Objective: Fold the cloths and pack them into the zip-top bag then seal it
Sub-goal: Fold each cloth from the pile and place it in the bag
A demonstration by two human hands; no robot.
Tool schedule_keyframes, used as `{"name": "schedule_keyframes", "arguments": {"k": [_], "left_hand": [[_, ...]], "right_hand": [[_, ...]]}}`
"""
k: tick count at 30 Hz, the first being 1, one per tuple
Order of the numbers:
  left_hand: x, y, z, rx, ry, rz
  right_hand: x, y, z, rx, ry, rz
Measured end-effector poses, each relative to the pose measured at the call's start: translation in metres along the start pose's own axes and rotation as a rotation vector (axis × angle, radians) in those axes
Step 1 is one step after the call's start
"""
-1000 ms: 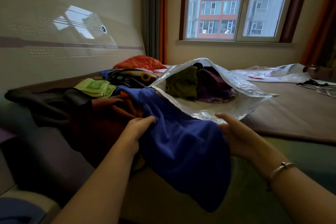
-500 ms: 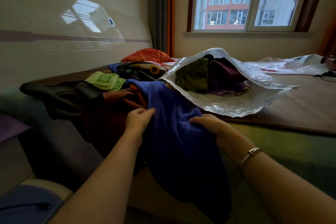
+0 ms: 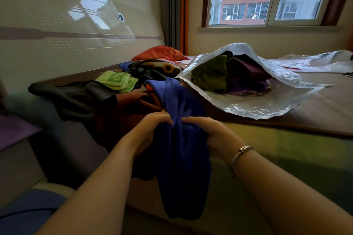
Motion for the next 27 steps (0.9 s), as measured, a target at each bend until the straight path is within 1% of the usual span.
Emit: {"name": "schedule_keyframes", "arguments": {"k": [2,3,4,5,7,10,12,14,16,18,20,21,22,23,26,27], "left_hand": [[-0.006,0.011,0.002,-0.132,-0.031,-0.011],[-0.006,0.018,0.006,-0.169,-0.038,-0.016],[-0.005,0.02,0.008,-0.158,-0.029,-0.006],[-0.005,0.018,0.008,-0.111,-0.016,0.024],[-0.003,0.015,0.005,-0.054,0.001,0.034],[-0.008,0.013,0.002,-0.076,-0.019,-0.039],[-0.013,0.013,-0.002,-0.07,-0.041,-0.081],[-0.014,0.01,-0.003,-0.045,-0.056,-0.074],[-0.013,0.009,-0.003,-0.077,-0.068,-0.076],[-0.01,0.015,0.005,-0.195,-0.07,-0.034],[-0.01,0.027,0.013,-0.372,-0.099,0.118],[-0.01,0.035,0.014,-0.455,-0.117,0.239],[-0.009,0.04,0.017,-0.502,-0.123,0.381],[-0.006,0.042,0.02,-0.504,-0.113,0.54],[0.004,0.04,0.029,-0.372,-0.086,0.914],[0.006,0.04,0.03,-0.36,-0.076,1.051]], "right_hand": [[0.002,-0.001,-0.003,0.003,-0.016,0.037],[0.005,-0.001,-0.006,0.027,-0.016,0.042],[0.009,-0.002,-0.009,0.057,-0.004,0.041],[0.016,-0.003,-0.015,0.083,0.018,0.049],[0.033,0.002,-0.031,0.102,0.076,0.098],[0.055,0.019,-0.055,0.128,0.142,0.133],[0.069,0.034,-0.071,0.1,0.216,0.136],[0.079,0.045,-0.085,0.091,0.267,0.137],[0.081,0.053,-0.091,0.081,0.287,0.102],[0.072,0.062,-0.089,0.002,0.258,0.032],[0.063,0.061,-0.081,-0.039,0.239,-0.02],[0.061,0.057,-0.077,-0.044,0.24,-0.026],[0.059,0.055,-0.07,-0.057,0.247,-0.014],[0.057,0.051,-0.064,-0.07,0.247,0.006],[0.051,0.044,-0.043,-0.124,0.258,0.034],[0.048,0.039,-0.038,-0.129,0.254,0.019]]}}
Point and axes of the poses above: each hand's wrist, its own z-axis towards the middle knuckle, its own y-axis out of the back of the hand, x = y × z, the point moved 8 cm from there along z, towards the middle knuckle, and after that the axes turned 8 degrees about y, right-handed, at the moved point
